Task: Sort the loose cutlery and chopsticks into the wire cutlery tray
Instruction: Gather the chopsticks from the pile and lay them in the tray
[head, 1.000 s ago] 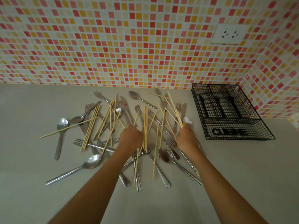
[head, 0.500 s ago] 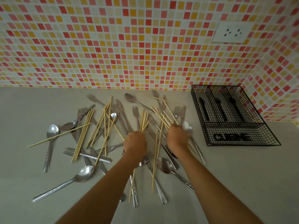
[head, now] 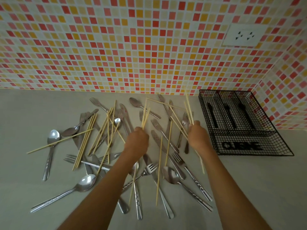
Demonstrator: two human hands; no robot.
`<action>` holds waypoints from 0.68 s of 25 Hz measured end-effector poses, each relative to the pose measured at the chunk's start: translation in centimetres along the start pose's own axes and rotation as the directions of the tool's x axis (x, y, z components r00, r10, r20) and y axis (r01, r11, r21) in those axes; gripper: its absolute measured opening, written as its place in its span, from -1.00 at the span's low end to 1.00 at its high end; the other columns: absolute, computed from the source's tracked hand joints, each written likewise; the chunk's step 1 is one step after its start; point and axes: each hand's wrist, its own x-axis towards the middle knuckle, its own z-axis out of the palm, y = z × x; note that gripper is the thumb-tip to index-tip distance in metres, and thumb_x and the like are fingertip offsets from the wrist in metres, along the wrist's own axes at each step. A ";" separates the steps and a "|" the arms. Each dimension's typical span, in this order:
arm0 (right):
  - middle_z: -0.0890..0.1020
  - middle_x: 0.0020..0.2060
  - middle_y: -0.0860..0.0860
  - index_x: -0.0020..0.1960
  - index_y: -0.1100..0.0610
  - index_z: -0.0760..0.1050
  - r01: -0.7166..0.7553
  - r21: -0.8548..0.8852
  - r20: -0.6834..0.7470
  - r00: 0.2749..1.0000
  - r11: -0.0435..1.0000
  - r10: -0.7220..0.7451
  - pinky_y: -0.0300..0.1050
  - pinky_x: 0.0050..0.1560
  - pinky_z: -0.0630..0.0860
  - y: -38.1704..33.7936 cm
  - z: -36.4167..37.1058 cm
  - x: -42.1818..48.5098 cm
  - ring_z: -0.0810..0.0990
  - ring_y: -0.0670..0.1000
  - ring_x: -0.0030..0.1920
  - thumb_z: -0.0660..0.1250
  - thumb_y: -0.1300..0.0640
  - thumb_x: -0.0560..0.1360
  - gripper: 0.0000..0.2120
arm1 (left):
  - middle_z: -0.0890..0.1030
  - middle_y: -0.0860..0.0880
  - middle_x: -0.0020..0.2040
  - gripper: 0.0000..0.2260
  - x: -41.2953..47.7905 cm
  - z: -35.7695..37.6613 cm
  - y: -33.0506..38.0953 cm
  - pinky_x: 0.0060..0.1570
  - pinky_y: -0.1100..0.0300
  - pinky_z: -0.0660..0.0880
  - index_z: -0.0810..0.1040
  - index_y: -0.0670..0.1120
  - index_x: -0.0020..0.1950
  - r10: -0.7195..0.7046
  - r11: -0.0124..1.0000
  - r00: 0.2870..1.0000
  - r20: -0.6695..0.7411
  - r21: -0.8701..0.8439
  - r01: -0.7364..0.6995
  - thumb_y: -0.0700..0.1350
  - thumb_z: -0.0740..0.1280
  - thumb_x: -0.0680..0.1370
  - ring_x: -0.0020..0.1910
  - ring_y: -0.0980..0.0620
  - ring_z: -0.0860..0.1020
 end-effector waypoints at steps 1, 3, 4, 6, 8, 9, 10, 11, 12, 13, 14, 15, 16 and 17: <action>0.57 0.06 0.26 0.26 0.28 0.28 -0.017 -0.006 -0.011 1.000 1.000 0.017 -0.11 -0.22 0.37 0.4 -0.2 0.1 0.50 0.16 -0.14 0.00 0.18 0.64 -0.74 | 0.54 -0.24 0.12 -0.77 0.1 -0.1 0.2 -0.05 0.14 0.50 0.40 -0.30 0.22 -0.006 0.997 0.999 0.031 -0.071 0.008 -0.31 0.18 0.56 0.03 -0.22 0.60; 0.55 0.09 0.24 0.23 0.28 0.29 -0.020 -0.050 -0.041 0.999 0.999 0.018 -0.09 -0.18 0.38 1.0 0.0 0.1 0.51 0.15 -0.11 0.04 0.21 0.63 -0.77 | 0.60 -0.29 0.02 -0.81 -0.3 -0.1 0.9 -0.06 0.04 0.58 0.33 -0.31 0.18 0.024 0.985 0.998 0.060 -0.174 -0.013 -0.34 0.16 0.57 -0.06 -0.26 0.64; 0.53 0.10 0.22 0.22 0.28 0.31 -0.007 -0.092 -0.058 0.998 0.996 0.001 -0.07 -0.18 0.41 1.1 0.4 0.1 0.54 0.16 -0.07 0.07 0.22 0.62 -0.78 | 0.60 -0.28 0.01 -0.84 -0.7 0.1 1.4 -0.10 0.05 0.57 0.32 -0.30 0.17 0.034 0.983 0.999 0.036 -0.184 -0.027 -0.32 0.12 0.60 -0.06 -0.24 0.63; 0.51 0.11 0.18 0.21 0.26 0.35 0.031 -0.198 -0.093 0.994 0.980 -0.050 -0.02 -0.16 0.53 1.3 1.5 -0.3 0.59 0.16 -0.05 0.11 0.21 0.61 -0.78 | 0.59 -0.23 0.04 -0.80 -1.6 0.9 2.2 -0.12 0.12 0.47 0.36 -0.29 0.19 0.031 0.984 0.999 0.022 -0.176 -0.027 -0.23 0.08 0.63 0.01 -0.19 0.60; 0.48 0.14 0.16 0.22 0.24 0.37 0.024 -0.267 -0.098 0.994 0.963 -0.052 -0.03 -0.14 0.52 1.5 2.4 -0.6 0.61 0.17 -0.03 0.15 0.13 0.60 -0.74 | 0.60 -0.18 0.00 -0.76 -1.8 2.2 2.5 -0.10 0.13 0.48 0.46 -0.27 0.14 0.027 0.986 0.998 0.064 -0.167 -0.016 -0.15 0.10 0.64 0.00 -0.13 0.60; 0.48 0.16 0.16 0.24 0.24 0.37 0.007 -0.285 -0.090 0.995 0.958 -0.035 -0.06 -0.15 0.49 1.5 2.8 -0.8 0.62 0.16 -0.01 0.15 0.12 0.60 -0.72 | 0.59 -0.15 -0.06 -0.76 -1.7 2.7 2.5 -0.12 0.15 0.49 0.50 -0.25 0.11 0.031 0.988 0.995 0.090 -0.155 -0.017 -0.12 0.13 0.63 -0.04 -0.09 0.60; 0.47 0.17 0.16 0.26 0.24 0.36 -0.008 -0.304 -0.094 0.995 0.953 -0.021 -0.07 -0.16 0.49 1.6 3.1 -0.9 0.62 0.16 0.00 0.15 0.14 0.60 -0.72 | 0.58 -0.12 -0.11 -0.77 -1.6 3.1 2.6 -0.16 0.17 0.48 0.53 -0.23 0.08 0.035 0.992 0.994 0.105 -0.126 -0.022 -0.11 0.17 0.61 -0.07 -0.07 0.61; 0.48 0.17 0.16 0.27 0.24 0.35 -0.018 -0.321 -0.107 0.994 0.947 -0.017 -0.07 -0.15 0.51 1.6 3.3 -1.0 0.63 0.15 0.01 0.15 0.17 0.60 -0.73 | 0.59 -0.11 -0.12 -0.80 -1.5 3.4 2.6 -0.17 0.17 0.49 0.54 -0.21 0.06 0.039 0.995 0.993 0.115 -0.094 -0.028 -0.12 0.20 0.59 -0.06 -0.07 0.62; 0.50 0.17 0.17 0.28 0.26 0.34 -0.015 -0.333 -0.121 0.992 0.943 -0.027 -0.07 -0.13 0.53 1.5 3.4 -1.0 0.63 0.14 0.01 0.14 0.20 0.60 -0.73 | 0.61 -0.12 -0.09 -0.81 -1.4 3.6 2.7 -0.14 0.15 0.50 0.54 -0.21 0.07 0.046 0.997 0.992 0.115 -0.062 -0.039 -0.14 0.22 0.58 -0.04 -0.09 0.62; 0.51 0.15 0.17 0.27 0.27 0.35 -0.005 -0.338 -0.128 0.991 0.941 -0.040 -0.06 -0.11 0.54 1.4 3.5 -1.1 0.63 0.15 0.01 0.13 0.21 0.60 -0.73 | 0.62 -0.14 -0.04 -0.82 -1.4 3.6 2.9 -0.11 0.14 0.52 0.53 -0.21 0.09 0.051 0.998 0.992 0.112 -0.041 -0.046 -0.16 0.22 0.57 -0.02 -0.10 0.62; 0.52 0.14 0.18 0.26 0.29 0.35 0.004 -0.334 -0.129 0.990 0.942 -0.050 -0.06 -0.09 0.55 1.4 3.5 -1.0 0.63 0.15 0.02 0.14 0.21 0.60 -0.74 | 0.63 -0.15 -0.01 -0.82 -1.4 3.6 3.0 -0.10 0.14 0.53 0.53 -0.21 0.09 0.055 0.998 0.992 0.110 -0.041 -0.050 -0.17 0.22 0.57 -0.02 -0.10 0.62; 0.53 0.14 0.19 0.24 0.29 0.36 0.010 -0.327 -0.127 0.990 0.945 -0.055 -0.06 -0.07 0.55 1.3 3.5 -0.9 0.62 0.16 0.02 0.14 0.21 0.60 -0.75 | 0.63 -0.16 0.00 -0.82 -1.3 3.6 3.1 -0.10 0.13 0.53 0.53 -0.21 0.09 0.058 0.997 0.992 0.110 -0.050 -0.053 -0.17 0.22 0.57 -0.02 -0.10 0.62; 0.53 0.12 0.20 0.22 0.29 0.37 0.009 -0.317 -0.126 0.991 0.948 -0.051 -0.05 -0.07 0.54 1.2 3.5 -0.8 0.62 0.16 0.02 0.14 0.21 0.60 -0.76 | 0.63 -0.16 0.00 -0.81 -1.3 3.6 3.1 -0.10 0.13 0.52 0.54 -0.22 0.08 0.060 0.997 0.992 0.109 -0.055 -0.054 -0.17 0.22 0.56 -0.02 -0.11 0.61; 0.55 0.11 0.19 0.20 0.29 0.39 0.006 -0.315 -0.127 0.991 0.949 -0.049 -0.06 -0.08 0.54 1.2 3.5 -0.7 0.62 0.16 0.02 0.14 0.20 0.60 -0.77 | 0.63 -0.17 0.00 -0.80 -1.2 3.5 3.2 -0.10 0.14 0.51 0.54 -0.23 0.07 0.067 0.996 0.993 0.100 -0.059 -0.062 -0.15 0.21 0.56 -0.01 -0.12 0.61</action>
